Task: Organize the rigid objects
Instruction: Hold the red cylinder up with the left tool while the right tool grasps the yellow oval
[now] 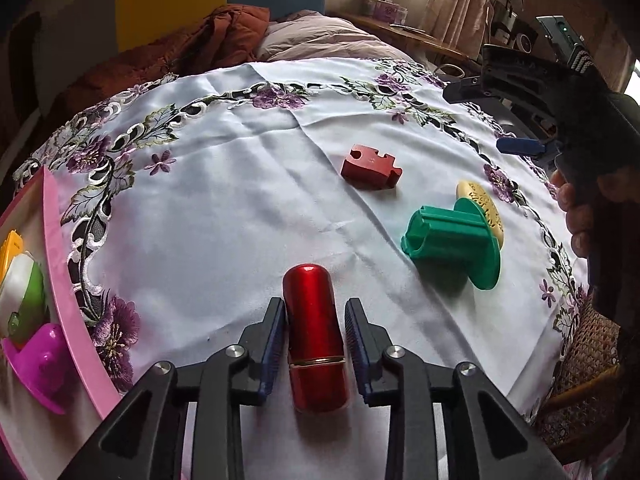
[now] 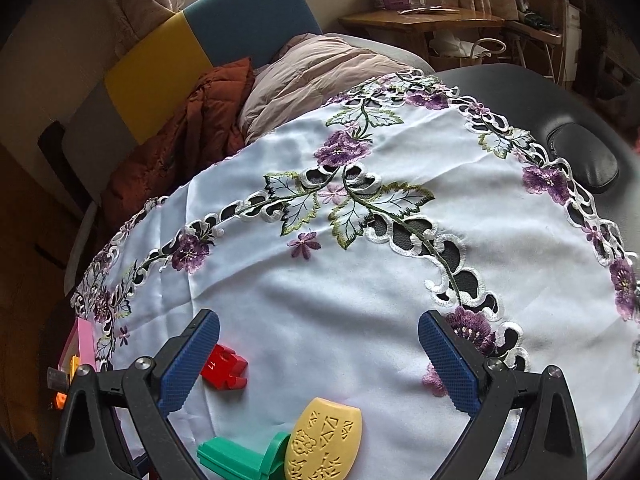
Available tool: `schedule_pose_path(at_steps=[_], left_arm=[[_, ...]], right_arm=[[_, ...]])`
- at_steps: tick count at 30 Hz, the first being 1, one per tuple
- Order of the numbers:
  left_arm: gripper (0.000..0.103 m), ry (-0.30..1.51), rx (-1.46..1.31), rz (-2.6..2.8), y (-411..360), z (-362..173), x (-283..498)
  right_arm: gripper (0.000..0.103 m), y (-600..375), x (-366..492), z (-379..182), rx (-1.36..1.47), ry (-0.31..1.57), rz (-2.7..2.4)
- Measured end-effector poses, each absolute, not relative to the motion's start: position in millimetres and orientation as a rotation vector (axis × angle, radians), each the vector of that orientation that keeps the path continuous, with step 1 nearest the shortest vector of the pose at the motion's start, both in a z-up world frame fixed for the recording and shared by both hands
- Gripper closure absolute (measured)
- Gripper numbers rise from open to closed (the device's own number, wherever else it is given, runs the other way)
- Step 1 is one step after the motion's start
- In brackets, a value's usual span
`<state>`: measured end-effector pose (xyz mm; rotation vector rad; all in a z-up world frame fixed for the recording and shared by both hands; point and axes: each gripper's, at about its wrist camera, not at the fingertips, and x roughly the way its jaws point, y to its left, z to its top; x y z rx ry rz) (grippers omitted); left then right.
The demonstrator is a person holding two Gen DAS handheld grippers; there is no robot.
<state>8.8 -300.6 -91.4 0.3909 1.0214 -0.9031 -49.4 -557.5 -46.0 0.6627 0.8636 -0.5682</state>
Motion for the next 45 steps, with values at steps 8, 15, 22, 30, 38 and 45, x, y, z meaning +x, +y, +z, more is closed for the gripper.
schedule_pose_path(at_steps=[8,15,22,30,38,45], left_arm=[[0.078,0.977,0.416,-0.866,-297,-92,2],[0.078,0.993,0.359,-0.86,-288,-90,6],[0.078,0.994,0.308,-0.88,-278,-85,4],[0.078,0.963,0.259,-0.91,-264,-66,-3],[0.078,0.951,0.211,-0.9,-245,-55,-4],[0.078,0.946,0.175,-0.908,-235,-49,-6]], right_arm=[[0.003,-558,-49,-48,0.684,0.868,-0.552],[0.029,-545,-51,-52,0.648,1.006,-0.485],[0.03,-508,-55,-47,0.689,1.059,-0.258],[0.03,-472,-45,-55,0.734,1.112,-0.15],[0.03,-455,-30,-51,0.724,1.095,-0.109],[0.021,-486,-46,-34,0.531,1.092,-0.371]])
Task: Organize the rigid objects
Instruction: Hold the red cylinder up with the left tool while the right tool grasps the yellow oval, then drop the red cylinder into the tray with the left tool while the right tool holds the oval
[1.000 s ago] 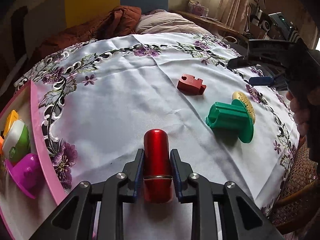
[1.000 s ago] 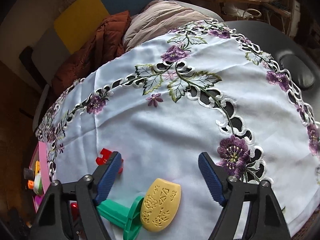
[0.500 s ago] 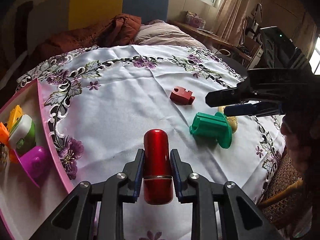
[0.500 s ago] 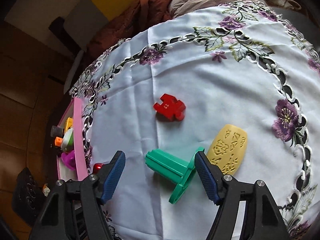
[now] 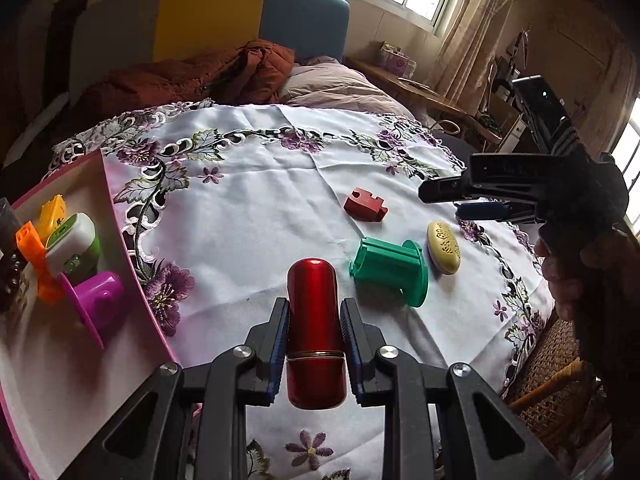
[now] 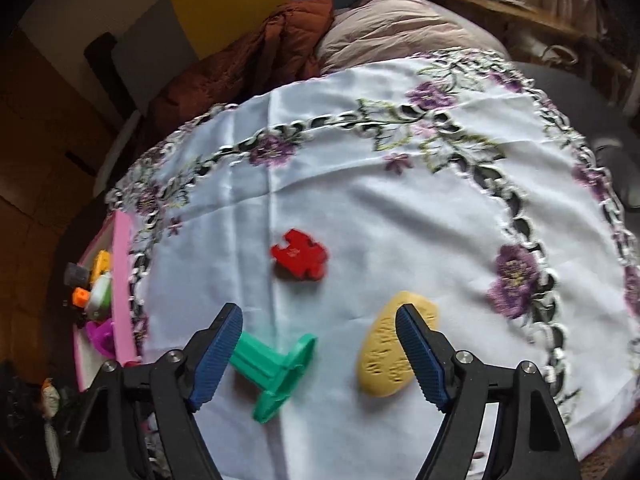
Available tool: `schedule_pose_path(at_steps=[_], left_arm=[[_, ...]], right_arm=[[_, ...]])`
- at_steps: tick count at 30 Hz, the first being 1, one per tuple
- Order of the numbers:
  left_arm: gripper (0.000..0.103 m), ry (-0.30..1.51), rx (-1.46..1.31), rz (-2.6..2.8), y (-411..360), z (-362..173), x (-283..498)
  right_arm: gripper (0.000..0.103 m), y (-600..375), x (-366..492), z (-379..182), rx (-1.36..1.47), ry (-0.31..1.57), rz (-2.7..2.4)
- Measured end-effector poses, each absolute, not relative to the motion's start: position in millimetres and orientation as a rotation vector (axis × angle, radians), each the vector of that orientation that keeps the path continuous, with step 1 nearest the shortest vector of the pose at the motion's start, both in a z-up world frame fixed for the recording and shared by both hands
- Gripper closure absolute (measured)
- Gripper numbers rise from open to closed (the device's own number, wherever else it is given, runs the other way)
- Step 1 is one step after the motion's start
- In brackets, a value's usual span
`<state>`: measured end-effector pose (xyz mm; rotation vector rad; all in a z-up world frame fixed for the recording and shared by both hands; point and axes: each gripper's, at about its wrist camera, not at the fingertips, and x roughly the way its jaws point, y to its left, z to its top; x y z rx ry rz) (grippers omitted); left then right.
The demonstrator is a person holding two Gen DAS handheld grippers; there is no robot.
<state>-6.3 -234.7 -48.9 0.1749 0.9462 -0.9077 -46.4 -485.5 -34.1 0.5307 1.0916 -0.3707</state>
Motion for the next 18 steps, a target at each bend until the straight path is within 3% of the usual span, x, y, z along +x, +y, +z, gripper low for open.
schedule_pose_path(at_steps=[9,10,11,13,18], left_arm=[[0.078,0.937,0.15,-0.921,-231,-44,-11],[0.078,0.936,0.148,-0.92,-230,-43,-11],[0.078,0.934,0.145,-0.918,-229,-42,-11],[0.078,0.933,0.141,-0.917,-227,-41,-11],[0.078,0.93,0.13,-0.915,-226,-38,-12]], right_arm=[[0.022,-505,-53,-79,0.463,1.226,-0.506],[0.028,-505,-53,-84,0.463,1.233,-0.512],[0.046,-505,-51,-89,0.457,1.242,-0.509],[0.058,-500,-49,-89,0.374,1.246,-0.529],[0.058,-498,-49,-91,0.339,1.253,-0.516]])
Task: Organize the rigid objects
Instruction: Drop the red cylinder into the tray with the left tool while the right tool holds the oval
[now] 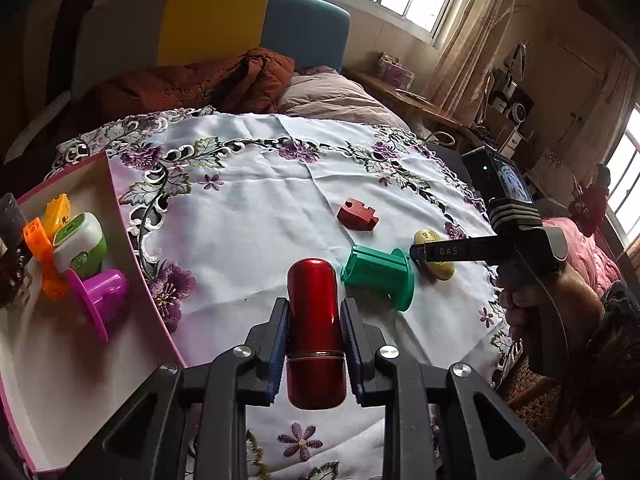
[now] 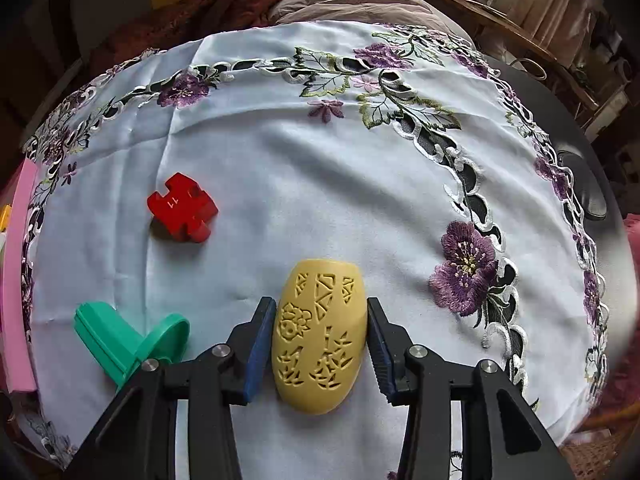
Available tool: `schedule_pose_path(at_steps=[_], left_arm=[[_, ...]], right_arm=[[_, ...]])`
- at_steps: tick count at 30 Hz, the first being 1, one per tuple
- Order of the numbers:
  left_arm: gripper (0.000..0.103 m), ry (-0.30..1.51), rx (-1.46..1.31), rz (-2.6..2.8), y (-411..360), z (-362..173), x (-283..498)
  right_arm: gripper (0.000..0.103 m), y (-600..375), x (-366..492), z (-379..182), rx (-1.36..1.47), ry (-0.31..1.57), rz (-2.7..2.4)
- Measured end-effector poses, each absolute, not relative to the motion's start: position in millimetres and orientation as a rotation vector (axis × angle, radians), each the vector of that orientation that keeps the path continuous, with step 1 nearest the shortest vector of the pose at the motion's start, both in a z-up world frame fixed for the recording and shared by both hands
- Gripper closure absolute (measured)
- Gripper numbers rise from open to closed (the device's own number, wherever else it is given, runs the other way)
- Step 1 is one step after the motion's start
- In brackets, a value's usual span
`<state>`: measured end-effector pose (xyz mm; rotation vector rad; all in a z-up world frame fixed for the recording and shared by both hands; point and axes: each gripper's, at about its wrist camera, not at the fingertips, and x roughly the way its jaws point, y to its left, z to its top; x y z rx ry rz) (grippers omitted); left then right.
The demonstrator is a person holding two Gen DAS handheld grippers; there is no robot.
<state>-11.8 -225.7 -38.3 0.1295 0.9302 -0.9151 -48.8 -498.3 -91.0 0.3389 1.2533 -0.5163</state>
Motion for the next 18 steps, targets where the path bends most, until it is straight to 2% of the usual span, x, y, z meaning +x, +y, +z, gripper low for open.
schedule_pose_path(at_steps=[9,18], left_arm=[[0.078,0.908,0.039,-0.874,-196,-18,-3],[0.078,0.885,-0.098,-0.639,-110,-9,44]], right_arm=[[0.058,-497,-48,-93,0.315,1.252,-0.514],[0.058,-493,-49,-92,0.28,1.246,-0.508]])
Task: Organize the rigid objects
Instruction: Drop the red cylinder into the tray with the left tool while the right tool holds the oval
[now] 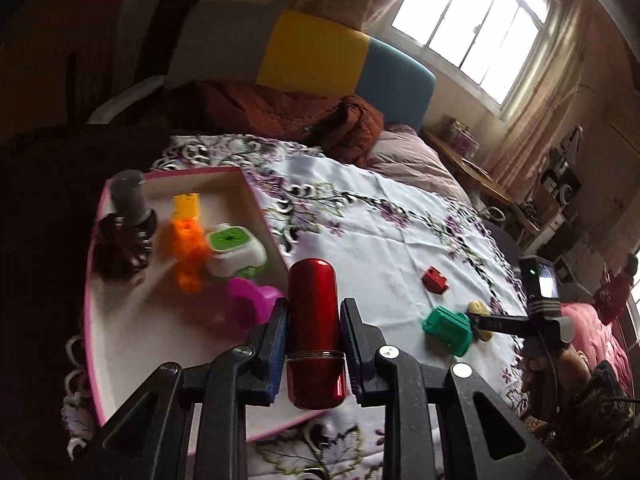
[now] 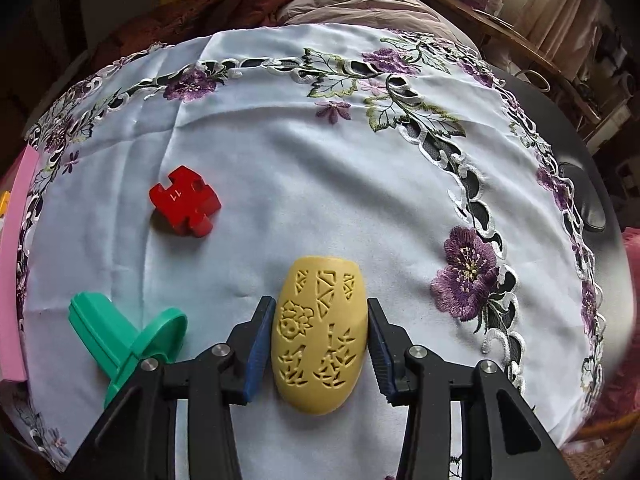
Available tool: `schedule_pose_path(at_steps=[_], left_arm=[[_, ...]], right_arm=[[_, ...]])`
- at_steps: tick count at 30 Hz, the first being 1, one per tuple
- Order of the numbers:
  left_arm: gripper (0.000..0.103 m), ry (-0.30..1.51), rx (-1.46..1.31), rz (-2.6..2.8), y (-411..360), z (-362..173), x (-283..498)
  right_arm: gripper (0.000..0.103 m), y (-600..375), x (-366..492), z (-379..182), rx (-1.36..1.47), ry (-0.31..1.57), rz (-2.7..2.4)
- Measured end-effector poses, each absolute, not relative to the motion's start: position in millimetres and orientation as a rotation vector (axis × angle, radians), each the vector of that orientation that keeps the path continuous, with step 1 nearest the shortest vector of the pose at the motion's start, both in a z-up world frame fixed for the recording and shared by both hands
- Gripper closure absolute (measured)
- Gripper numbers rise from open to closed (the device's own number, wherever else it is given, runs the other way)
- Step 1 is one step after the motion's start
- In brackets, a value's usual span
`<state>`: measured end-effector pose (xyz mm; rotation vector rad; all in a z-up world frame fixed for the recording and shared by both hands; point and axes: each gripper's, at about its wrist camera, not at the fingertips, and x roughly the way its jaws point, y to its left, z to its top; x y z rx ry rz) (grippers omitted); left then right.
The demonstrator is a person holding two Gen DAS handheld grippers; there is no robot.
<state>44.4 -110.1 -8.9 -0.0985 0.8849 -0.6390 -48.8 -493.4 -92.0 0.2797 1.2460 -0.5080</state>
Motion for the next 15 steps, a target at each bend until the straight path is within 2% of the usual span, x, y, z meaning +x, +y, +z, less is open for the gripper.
schedule_pose_path(at_steps=[6,15], left_arm=[[0.078,0.941,-0.132,-0.467,-62,-33,82],[0.078,1.045,-0.196,-0.367,-58,-67,121]], right_arm=[[0.058,-492,-49,-91,0.276,1.244,-0.507],[0.058,-494,-49,-91,0.285,1.241,-0.505]])
